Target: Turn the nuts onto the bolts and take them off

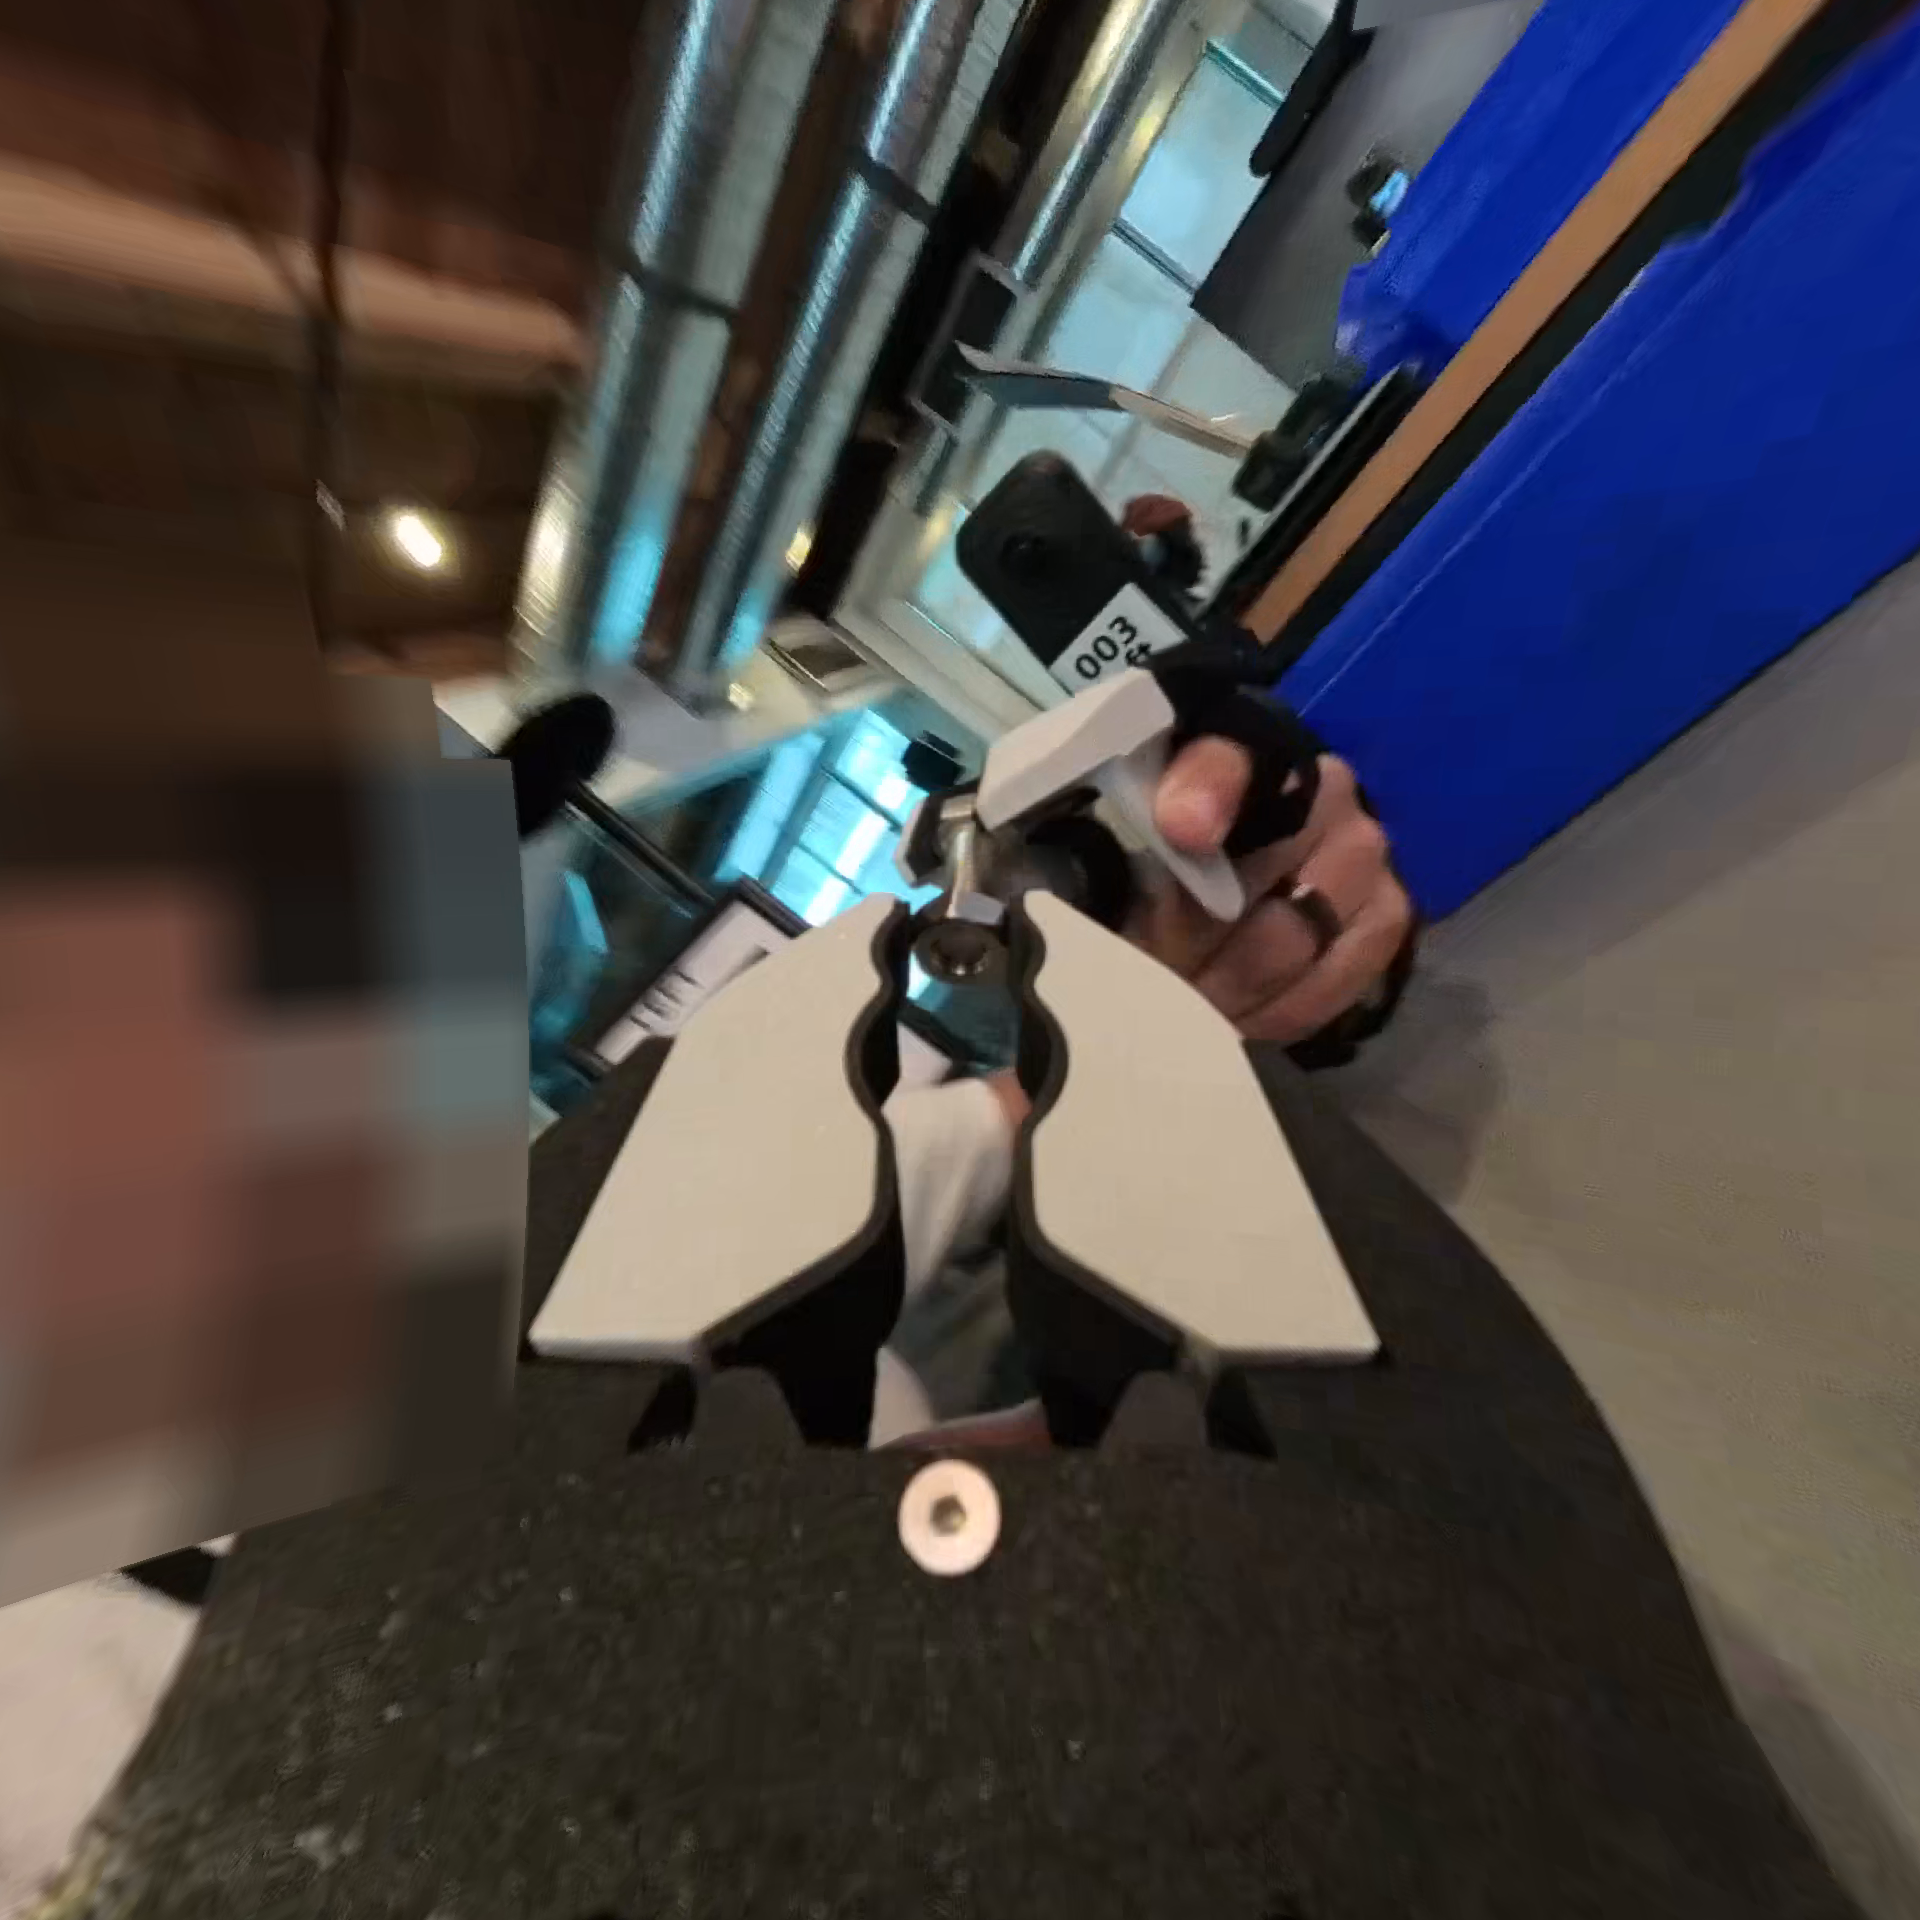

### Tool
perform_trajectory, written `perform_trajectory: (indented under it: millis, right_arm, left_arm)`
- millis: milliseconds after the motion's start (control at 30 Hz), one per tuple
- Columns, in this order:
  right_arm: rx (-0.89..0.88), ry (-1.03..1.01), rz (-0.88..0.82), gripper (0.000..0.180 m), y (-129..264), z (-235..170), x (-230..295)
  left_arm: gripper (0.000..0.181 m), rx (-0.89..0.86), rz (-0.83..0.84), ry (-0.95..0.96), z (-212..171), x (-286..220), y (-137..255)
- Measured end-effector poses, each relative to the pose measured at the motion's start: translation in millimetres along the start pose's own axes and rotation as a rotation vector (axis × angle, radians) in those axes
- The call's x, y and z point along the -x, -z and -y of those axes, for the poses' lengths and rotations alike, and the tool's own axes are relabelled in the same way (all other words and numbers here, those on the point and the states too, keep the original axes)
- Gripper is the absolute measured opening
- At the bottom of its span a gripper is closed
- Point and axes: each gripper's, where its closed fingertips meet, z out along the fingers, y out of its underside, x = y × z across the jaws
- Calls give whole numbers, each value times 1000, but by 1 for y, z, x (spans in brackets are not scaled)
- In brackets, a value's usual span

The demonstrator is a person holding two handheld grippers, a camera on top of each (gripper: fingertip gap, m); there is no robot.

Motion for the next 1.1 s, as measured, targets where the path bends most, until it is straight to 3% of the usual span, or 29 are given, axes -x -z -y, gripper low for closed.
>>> perform_trajectory:
  millis: [133,200,267,367,500,600,867,933,1100]
  right_arm:
    - [-22,-114,26,17,-1,-2,-3]
    - [-6,-58,24,18,-2,-2,1]
    - [-1,107,-22,32,-1,-2,2]
    - [124,585,-298,51,1,-7,-13]
    - [300,1542,-761,49,19,7,-19]
    - [399,1870,-905,46,20,7,-19]
    - [424,2056,-926,32,15,-2,-20]
    - [414,2081,-903,19,14,-5,-17]
    - [395,1956,-850,17,14,-8,-12]
  left_arm:
    - [16,47,25,-76,-3,-1,2]
    - [16,31,15,-63,-1,-2,1]
    - [16,13,17,-27,1,0,0]
    - [16,-40,1,74,4,6,3]
    - [16,-68,-28,177,4,12,5]
    - [16,-62,-49,217,-1,12,3]
    - [16,-40,-87,257,-8,7,-5]
    - [16,-30,-88,262,-11,7,-6]
    - [16,-18,-95,233,-12,3,-8]
